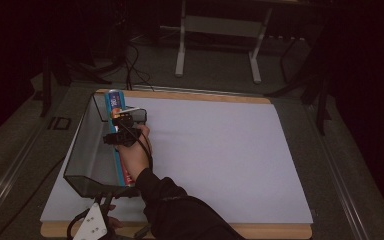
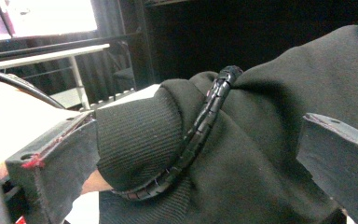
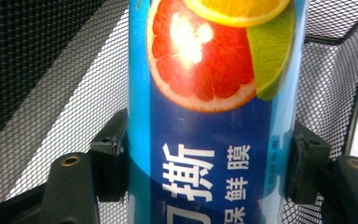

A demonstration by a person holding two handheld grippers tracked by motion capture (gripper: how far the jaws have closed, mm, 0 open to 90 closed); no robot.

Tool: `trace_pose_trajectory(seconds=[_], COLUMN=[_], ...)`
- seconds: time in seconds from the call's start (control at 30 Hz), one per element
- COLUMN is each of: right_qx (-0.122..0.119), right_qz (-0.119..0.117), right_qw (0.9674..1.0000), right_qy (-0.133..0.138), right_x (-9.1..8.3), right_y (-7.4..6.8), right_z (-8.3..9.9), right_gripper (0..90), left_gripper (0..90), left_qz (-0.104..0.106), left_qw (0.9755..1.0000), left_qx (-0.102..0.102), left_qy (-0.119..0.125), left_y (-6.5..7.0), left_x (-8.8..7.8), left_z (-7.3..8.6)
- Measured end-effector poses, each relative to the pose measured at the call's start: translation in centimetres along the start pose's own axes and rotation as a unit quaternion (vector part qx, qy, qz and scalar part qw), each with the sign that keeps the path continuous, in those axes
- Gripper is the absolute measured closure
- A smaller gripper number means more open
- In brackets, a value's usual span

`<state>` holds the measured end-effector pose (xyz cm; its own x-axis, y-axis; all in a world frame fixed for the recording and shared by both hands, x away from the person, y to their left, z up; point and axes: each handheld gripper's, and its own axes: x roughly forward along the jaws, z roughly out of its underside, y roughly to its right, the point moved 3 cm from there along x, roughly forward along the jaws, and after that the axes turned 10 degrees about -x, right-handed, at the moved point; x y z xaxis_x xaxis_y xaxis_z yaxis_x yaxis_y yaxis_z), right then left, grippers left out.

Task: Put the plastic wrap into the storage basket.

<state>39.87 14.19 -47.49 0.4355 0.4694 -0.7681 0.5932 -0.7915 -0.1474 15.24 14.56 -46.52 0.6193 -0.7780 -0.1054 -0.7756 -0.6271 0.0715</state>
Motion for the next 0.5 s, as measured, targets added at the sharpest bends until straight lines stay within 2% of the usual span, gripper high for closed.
trace_pose_trajectory(seconds=[0.1, 0.33, 0.5], right_qx=[0.004, 0.037, 0.035], right_qz=[0.002, 0.015, 0.023], right_qw=[1.0, 0.9991, 0.999], right_qy=[-0.002, -0.011, -0.014], right_x=[0.2, 1.3, 1.7], right_y=[0.1, 1.5, 1.6], right_z=[-0.1, 0.0, 0.1], right_gripper=[31.5, 30.9, 30.4], left_gripper=[0.6, 0.6, 0.6], left_qz=[0.001, 0.002, 0.004], left_qw=[1.0, 1.0, 1.0], left_qx=[0.0, -0.002, -0.001], left_qy=[0.0, 0.0, -0.001], left_y=[0.0, 0.0, 0.0], left_x=[0.0, -0.1, 0.0], left_z=[0.0, 0.0, 0.0])
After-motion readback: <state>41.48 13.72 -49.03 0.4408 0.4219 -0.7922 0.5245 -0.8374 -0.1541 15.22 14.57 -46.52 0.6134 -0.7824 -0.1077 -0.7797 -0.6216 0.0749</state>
